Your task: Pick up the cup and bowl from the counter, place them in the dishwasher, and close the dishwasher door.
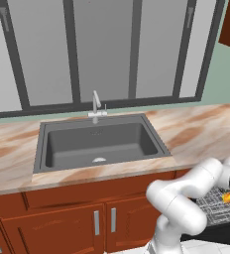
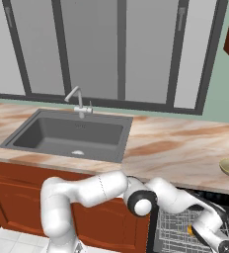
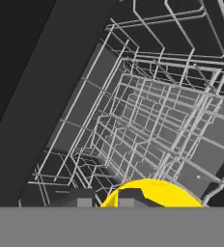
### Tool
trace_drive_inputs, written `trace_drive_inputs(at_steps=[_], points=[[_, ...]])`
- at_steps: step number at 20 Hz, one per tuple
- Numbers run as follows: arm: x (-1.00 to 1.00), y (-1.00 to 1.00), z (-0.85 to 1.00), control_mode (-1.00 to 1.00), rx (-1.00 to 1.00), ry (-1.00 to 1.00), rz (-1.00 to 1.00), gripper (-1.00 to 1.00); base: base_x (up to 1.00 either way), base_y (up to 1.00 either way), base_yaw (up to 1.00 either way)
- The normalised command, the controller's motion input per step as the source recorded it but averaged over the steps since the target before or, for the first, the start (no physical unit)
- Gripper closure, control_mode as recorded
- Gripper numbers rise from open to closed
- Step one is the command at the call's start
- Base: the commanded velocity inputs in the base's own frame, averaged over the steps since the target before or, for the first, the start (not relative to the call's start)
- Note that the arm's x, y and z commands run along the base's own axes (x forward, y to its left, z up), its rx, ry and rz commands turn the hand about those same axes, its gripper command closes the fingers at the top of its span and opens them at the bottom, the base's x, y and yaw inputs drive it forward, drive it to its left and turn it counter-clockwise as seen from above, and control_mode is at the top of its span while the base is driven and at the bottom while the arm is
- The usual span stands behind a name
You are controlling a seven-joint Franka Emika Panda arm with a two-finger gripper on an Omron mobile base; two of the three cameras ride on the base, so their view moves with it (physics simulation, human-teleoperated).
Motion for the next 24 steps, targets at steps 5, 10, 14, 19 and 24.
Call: trace_drive_inputs(at_steps=[5,10,14,19,24], points=[[-0.11,-0.2,0.07,-1.0,-0.02,-0.05,0.0,-1.0,0.0,0.0,0.0],[-0.38,-0.11,0.34,-1.0,-0.02,-0.13,0.0,-1.0,0.0,0.0,0.0],[-0.27,0.02,0.34,-1.0,-0.11,-0.13,0.0,-1.0,0.0,0.0,0.0],[-0.02,0.54,0.01,-1.0,-0.26,-0.06,0.0,-1.0,0.0,0.0,0.0],[-0.05,0.63,0.1,-1.0,-0.24,-0.04,0.0,-1.0,0.0,0.0,0.0]])
